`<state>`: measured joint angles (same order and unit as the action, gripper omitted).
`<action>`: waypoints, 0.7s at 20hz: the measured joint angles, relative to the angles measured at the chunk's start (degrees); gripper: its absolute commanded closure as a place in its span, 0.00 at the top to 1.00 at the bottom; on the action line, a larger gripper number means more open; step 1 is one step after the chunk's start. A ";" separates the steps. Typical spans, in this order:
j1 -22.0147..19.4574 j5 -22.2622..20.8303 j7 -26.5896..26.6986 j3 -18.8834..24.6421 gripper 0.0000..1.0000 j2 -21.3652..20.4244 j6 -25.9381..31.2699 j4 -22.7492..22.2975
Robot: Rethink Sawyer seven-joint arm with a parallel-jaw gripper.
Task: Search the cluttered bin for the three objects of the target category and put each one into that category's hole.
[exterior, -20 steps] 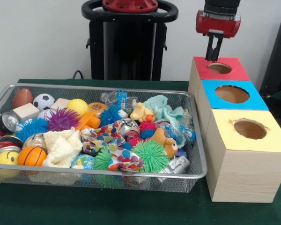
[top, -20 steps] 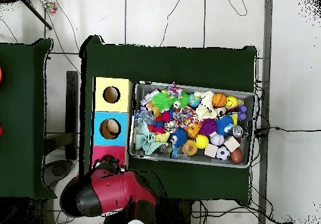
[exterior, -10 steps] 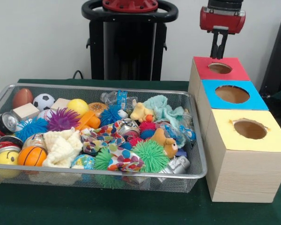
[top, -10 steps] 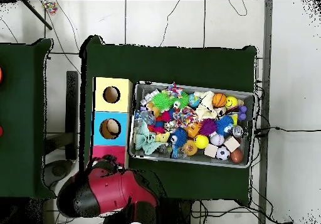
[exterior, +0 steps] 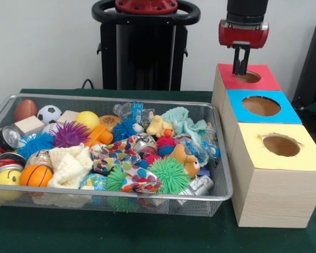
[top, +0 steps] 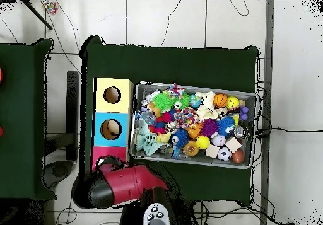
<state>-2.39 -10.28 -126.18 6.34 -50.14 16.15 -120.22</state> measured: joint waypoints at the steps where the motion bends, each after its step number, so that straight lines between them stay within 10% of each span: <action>1: -0.39 -0.18 0.00 0.27 0.00 0.28 -0.18 -0.05; 14: -4.27 -1.34 0.00 3.42 0.00 1.95 -1.38 -1.06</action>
<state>-6.66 -11.62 -126.18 9.77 -48.19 14.77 -121.28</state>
